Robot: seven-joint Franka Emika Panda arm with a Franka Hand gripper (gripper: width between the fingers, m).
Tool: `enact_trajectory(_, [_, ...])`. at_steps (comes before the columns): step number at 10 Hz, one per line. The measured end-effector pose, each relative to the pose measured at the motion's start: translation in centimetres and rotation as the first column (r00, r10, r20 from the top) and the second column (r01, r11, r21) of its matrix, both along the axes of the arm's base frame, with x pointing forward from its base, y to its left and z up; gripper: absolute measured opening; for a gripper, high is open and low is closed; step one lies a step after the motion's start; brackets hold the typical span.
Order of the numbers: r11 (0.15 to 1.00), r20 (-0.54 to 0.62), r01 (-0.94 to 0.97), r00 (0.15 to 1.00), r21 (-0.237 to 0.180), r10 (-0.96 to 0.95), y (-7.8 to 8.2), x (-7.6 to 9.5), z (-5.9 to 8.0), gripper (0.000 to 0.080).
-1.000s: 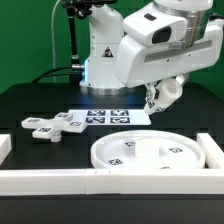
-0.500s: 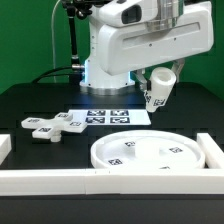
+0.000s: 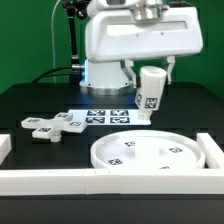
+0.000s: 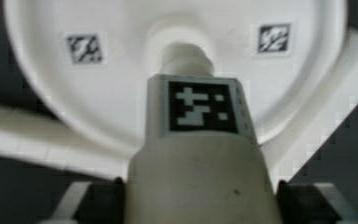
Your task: Assemble round table
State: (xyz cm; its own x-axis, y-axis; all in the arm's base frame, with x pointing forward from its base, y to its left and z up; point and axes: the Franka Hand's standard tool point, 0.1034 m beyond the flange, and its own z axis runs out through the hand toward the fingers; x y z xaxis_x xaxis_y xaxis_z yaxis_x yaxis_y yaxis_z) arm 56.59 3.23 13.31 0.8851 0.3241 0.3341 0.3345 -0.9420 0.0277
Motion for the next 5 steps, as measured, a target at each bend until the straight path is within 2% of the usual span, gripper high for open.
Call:
enact_trajectory(1, [1.0, 0.078, -0.006, 0.997, -0.027, 0.008, -1.4, 0.5, 0.2, 0.0409])
enact_trajectory(2, [1.0, 0.095, 0.001, 0.995, -0.031, 0.002, -1.7, 0.2, -0.2, 0.0409])
enact_trajectory(5, [1.0, 0.104, -0.002, 0.995, -0.03, 0.006, -0.8, 0.4, -1.5, 0.0409])
